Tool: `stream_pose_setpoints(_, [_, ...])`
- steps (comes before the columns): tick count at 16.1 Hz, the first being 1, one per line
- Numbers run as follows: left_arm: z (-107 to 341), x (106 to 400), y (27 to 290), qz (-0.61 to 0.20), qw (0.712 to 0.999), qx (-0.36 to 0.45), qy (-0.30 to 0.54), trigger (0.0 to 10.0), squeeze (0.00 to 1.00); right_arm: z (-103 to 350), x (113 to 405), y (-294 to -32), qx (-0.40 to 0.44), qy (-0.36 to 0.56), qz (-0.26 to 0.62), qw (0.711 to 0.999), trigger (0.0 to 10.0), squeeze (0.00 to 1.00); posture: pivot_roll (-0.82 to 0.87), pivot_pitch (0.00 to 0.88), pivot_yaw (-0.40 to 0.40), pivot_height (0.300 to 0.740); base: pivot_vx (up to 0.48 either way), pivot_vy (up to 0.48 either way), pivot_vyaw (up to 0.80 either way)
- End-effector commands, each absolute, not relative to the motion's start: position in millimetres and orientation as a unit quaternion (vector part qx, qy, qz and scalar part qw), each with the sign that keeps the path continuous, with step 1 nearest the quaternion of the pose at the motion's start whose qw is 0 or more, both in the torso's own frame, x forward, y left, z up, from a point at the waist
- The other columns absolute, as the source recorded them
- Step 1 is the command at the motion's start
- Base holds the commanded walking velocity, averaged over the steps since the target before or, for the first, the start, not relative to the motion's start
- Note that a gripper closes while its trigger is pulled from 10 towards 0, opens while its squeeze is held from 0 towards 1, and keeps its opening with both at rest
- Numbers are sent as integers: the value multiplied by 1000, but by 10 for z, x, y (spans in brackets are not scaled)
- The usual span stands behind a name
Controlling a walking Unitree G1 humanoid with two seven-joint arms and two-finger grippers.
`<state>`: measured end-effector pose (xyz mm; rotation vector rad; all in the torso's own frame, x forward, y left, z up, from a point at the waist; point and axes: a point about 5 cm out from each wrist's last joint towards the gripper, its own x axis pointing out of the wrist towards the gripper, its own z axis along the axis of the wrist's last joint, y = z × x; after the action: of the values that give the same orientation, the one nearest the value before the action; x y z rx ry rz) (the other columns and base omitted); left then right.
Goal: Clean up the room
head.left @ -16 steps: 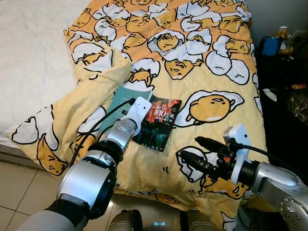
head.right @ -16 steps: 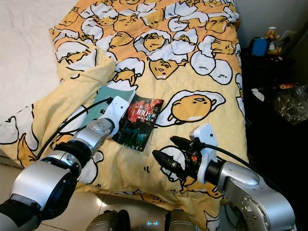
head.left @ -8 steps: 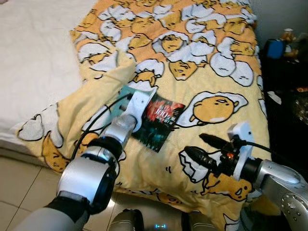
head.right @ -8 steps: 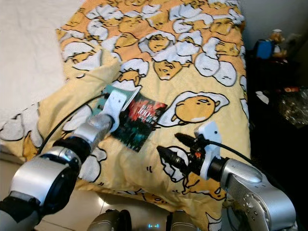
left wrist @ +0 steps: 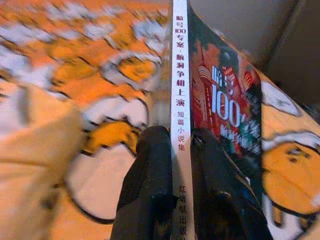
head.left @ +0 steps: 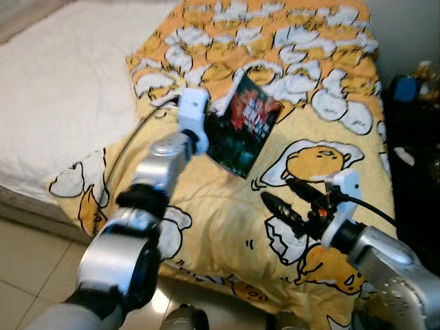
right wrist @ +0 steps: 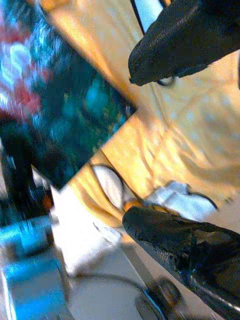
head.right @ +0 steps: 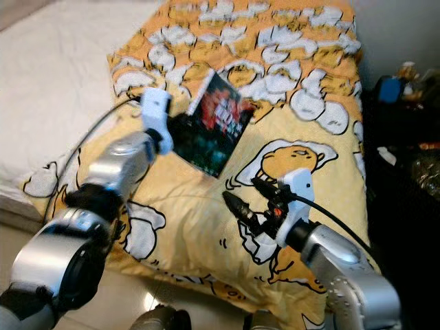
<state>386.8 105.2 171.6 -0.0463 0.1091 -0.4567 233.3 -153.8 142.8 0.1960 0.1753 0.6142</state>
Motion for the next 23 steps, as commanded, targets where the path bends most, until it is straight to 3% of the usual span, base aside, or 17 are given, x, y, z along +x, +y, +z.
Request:
stream_pose_setpoints(1, [1746, 3806, 1270, -185, 982, 23, 27, 4784, 0, 1446, 2401, -1560, 87, 70, 242, 964, 10000, 0, -95, 0, 75, 740, 0, 0, 0])
stream_pose_setpoints(2, [1725, 3723, 1315, -182, 983, 38, 13, 10000, 0, 1448, 2425, -1556, 94, 61, 207, 972, 10000, 0, -90, 0, 73, 740, 0, 0, 0])
stream_pose_setpoints(6, [1713, 3363, 1382, -161, 984, 69, -28, 10000, 0, 1357, 2407, -1516, 106, 61, 143, 982, 10000, 0, -75, 0, 70, 740, 0, 0, 0])
stream_pose_setpoints(11, [1503, 2942, 1540, -91, 993, 78, 5, 10000, 0, 1241, 2411, -1557, 113, 71, 65, 989, 10000, 0, -63, 0, 68, 740, 0, 140, -408])
stream_pose_setpoints(19, [1514, 2806, 1610, -60, 994, 91, 21, 10000, 0, 1164, 2434, -1550, 96, 83, 59, 990, 10000, 0, -48, 0, 54, 740, 0, 465, -667])
stream_pose_setpoints(23, [1486, 2753, 1637, -57, 993, 95, 32, 10000, 0, 1160, 2461, -1531, 89, 82, 70, 990, 10000, 0, -45, 0, 54, 740, 0, 480, 0])
